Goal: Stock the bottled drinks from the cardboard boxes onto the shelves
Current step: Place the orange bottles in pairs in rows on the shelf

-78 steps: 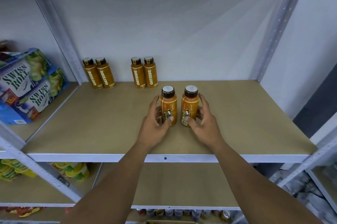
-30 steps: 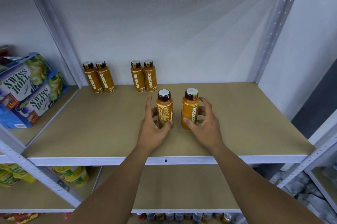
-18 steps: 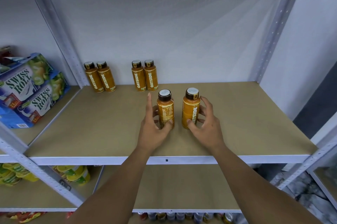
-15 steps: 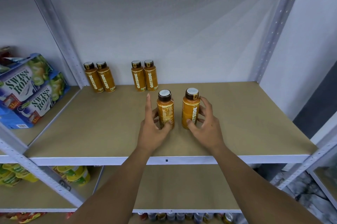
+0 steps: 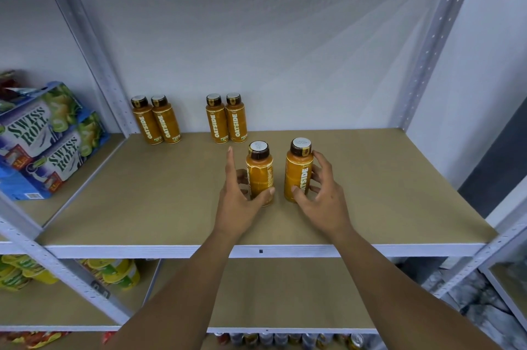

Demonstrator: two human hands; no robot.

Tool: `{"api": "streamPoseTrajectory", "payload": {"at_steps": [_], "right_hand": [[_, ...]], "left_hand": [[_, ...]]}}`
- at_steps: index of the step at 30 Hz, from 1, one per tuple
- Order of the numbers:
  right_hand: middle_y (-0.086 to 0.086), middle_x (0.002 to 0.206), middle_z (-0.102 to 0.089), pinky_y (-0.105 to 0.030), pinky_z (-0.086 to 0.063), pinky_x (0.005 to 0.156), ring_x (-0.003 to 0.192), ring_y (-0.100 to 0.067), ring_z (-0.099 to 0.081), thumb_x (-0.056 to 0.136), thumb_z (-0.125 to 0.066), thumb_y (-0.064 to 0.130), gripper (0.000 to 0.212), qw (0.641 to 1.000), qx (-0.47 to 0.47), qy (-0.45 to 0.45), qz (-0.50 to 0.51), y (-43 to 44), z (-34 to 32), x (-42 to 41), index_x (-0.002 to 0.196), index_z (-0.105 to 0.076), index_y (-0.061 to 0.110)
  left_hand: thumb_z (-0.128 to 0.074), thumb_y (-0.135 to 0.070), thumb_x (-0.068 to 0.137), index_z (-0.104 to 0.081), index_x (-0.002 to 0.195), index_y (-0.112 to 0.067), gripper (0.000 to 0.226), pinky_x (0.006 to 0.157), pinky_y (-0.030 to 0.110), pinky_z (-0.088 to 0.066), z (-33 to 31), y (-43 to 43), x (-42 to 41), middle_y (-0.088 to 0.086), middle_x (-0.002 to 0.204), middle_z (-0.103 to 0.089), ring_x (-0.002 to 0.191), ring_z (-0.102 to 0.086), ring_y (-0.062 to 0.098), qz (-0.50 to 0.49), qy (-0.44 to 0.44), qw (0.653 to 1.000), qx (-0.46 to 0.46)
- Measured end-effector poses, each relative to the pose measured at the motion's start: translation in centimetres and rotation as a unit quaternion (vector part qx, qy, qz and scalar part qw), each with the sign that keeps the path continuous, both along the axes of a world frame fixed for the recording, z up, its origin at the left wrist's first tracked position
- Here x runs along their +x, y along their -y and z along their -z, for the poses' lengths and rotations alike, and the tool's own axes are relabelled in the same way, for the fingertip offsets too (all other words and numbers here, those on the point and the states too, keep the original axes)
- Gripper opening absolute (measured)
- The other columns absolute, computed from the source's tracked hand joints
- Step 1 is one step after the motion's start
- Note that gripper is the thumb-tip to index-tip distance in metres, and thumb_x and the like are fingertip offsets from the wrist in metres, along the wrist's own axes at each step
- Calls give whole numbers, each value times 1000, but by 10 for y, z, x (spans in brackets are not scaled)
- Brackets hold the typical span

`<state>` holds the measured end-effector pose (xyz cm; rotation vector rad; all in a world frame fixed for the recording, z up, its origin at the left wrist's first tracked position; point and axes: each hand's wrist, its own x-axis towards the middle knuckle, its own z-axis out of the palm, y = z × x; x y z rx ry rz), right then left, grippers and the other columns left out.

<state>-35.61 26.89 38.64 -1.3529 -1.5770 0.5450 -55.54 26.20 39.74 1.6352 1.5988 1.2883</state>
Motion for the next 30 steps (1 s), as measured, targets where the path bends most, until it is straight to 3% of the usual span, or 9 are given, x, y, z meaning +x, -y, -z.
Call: {"api": "streamPoseTrajectory", "payload": {"at_steps": [5, 10, 15, 21, 24, 26, 30], "right_hand": [[4, 150, -53, -39, -55, 101, 126, -16, -61, 88, -78, 35, 90, 1000, 2, 6, -1, 0, 0, 0, 151, -16, 50], [4, 150, -53, -39, -55, 102, 128, -16, -60, 88, -77, 32, 90, 1000, 8, 2, -4, 0, 0, 0, 150, -16, 54], [6, 148, -55, -39, -54, 103, 127, -15, -60, 89, -76, 29, 88, 1000, 14, 0, -9, 1, 0, 0, 150, -17, 55], [4, 143, -58, -36, -54, 102, 124, -14, -61, 88, -78, 31, 86, 1000, 22, -7, -4, 0, -2, 0, 148, -21, 54], [4, 147, -54, -35, -53, 104, 128, -12, -57, 89, -78, 30, 86, 1000, 19, -16, -19, 0, -2, 0, 149, -21, 53], [7, 150, -51, -33, -50, 107, 132, -12, -54, 91, -75, 26, 87, 999, 16, -16, -38, 0, -3, 1, 148, -18, 60], [11, 143, -55, -19, -50, 100, 123, -6, -58, 91, -76, 22, 93, 998, 6, -29, -48, 1, -5, 1, 138, -15, 74]], "left_hand": [[-81, -29, 87, 13, 152, -61, 119, 108, 45, -50, 3, 1, -1, -2, 151, -53, 134, -54, 16, 23, 15, 1000, 8], [-87, -38, 80, 15, 153, -57, 126, 97, 37, -56, 1, 0, 0, -3, 142, -57, 118, -60, 11, 0, 2, 1000, 2], [-82, -26, 86, 11, 153, -60, 119, 108, 45, -51, 4, 2, -1, -5, 145, -59, 128, -58, 11, 25, 8, 1000, 10], [-82, -35, 85, 11, 151, -62, 118, 96, 36, -55, 1, 2, 0, -3, 142, -59, 118, -61, 10, 7, -6, 1000, 22], [-80, -33, 87, 9, 155, -57, 114, 102, 39, -53, 3, 2, 0, -3, 148, -56, 126, -59, 12, 15, 0, 1000, 16], [-78, -30, 89, 8, 156, -56, 112, 109, 43, -49, 4, 2, 0, -4, 150, -55, 131, -57, 12, 30, 8, 999, 10], [-78, -35, 90, 2, 155, -57, 106, 107, 34, -48, 3, 2, 0, -4, 150, -55, 131, -57, 12, 34, -6, 999, 16]]}}
